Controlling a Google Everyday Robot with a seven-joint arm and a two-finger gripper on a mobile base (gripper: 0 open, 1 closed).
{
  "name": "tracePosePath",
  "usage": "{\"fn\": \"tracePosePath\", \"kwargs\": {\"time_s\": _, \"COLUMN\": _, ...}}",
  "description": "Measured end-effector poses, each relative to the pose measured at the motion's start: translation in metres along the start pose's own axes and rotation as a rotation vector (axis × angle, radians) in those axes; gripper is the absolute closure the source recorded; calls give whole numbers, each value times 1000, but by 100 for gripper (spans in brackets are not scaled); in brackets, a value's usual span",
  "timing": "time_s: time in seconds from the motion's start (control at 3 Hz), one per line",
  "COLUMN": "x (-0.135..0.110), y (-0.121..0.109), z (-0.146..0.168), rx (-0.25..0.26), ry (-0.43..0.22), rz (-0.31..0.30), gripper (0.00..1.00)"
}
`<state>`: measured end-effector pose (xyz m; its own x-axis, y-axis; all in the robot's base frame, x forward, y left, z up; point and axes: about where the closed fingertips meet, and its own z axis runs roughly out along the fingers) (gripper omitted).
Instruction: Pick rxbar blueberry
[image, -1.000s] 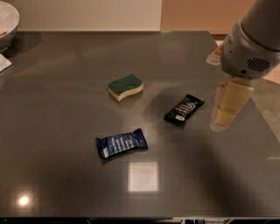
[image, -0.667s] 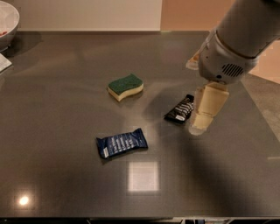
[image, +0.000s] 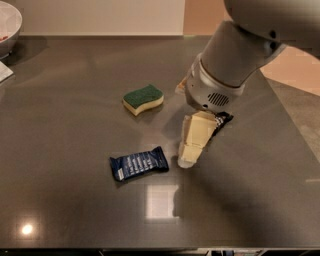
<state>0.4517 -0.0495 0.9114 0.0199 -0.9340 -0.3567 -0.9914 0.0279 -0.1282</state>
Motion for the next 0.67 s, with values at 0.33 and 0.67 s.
{"fn": "tracePosePath", "kwargs": {"time_s": 0.33, "x": -21, "y": 7, "z": 30, "rx": -34, "ry": -6, "rz": -43, "gripper": 0}}
{"fn": "tracePosePath", "kwargs": {"time_s": 0.67, "x": -38, "y": 13, "z": 55, "rx": -69, "ry": -6, "rz": -83, "gripper": 0}}
